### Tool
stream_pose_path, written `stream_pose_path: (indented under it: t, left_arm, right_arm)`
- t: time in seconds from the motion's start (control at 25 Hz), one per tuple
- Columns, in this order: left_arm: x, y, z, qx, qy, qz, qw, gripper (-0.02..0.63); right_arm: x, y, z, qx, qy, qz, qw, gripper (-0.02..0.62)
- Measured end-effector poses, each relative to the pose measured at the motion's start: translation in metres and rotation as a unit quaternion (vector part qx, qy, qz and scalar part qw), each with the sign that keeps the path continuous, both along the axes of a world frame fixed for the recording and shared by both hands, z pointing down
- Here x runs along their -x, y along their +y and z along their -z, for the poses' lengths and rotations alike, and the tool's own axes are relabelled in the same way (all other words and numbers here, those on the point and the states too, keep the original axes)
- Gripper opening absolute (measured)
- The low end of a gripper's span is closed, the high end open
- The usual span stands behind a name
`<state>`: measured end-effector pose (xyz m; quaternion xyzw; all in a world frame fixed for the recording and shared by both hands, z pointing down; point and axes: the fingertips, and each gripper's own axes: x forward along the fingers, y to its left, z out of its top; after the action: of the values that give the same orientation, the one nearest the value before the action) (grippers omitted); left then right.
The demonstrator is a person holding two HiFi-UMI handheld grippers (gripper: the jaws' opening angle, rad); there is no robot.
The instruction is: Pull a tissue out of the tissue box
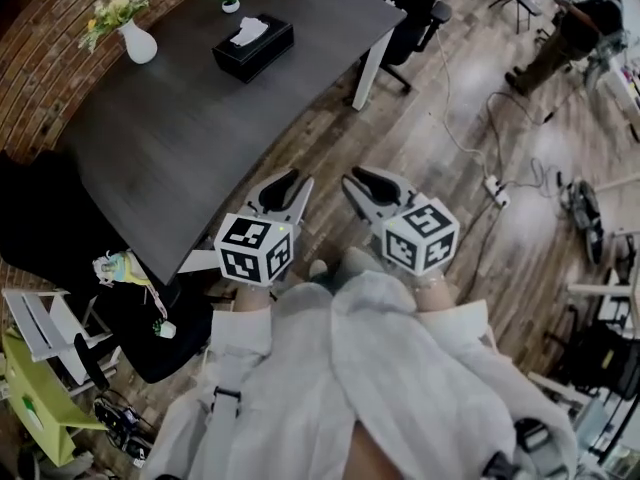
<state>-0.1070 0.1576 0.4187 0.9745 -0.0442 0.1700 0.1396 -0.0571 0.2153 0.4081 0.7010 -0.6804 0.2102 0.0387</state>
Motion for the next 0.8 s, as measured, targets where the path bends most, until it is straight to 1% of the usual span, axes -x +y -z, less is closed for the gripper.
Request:
stream_pose_path:
  t: [0.12,0.2,0.36,0.48,0.64,0.8]
  left_arm:
    - [-0.006,-0.010,-0.003,0.005,-0.001,0.002,1.0000,0.092]
    - [-0.009,-0.018,-0.004,0.006,-0.001,0.011,0.9999,0.092]
    - [-0.008,-0.038,-0.008,0.011,-0.008,0.046,0.9989,0.092]
    - [-0.014,-0.064,-0.011,0.010,-0.010,0.077,0.9970,0.092]
    - [-0.037,-0.101,-0.009,0.003,-0.005,0.108,0.9941,0.091]
    - [-0.072,-0.134,-0.005,-0.005,-0.003,0.138,0.9905,0.092]
  right_arm:
    - [-0.013,-0.011,0.003,-0.002,0.012,-0.006,1.000,0.066]
    - [-0.022,-0.019,0.005,-0.005,0.021,-0.011,1.000,0.066]
    - [-0.036,-0.039,0.006,-0.010,0.014,0.001,1.000,0.066]
    - [-0.052,-0.065,0.002,-0.014,0.008,0.017,1.000,0.066]
    - [-0.071,-0.107,0.007,-0.021,0.013,0.061,0.998,0.066]
    - [-0.103,-0.137,0.005,-0.019,0.008,0.085,0.996,0.066]
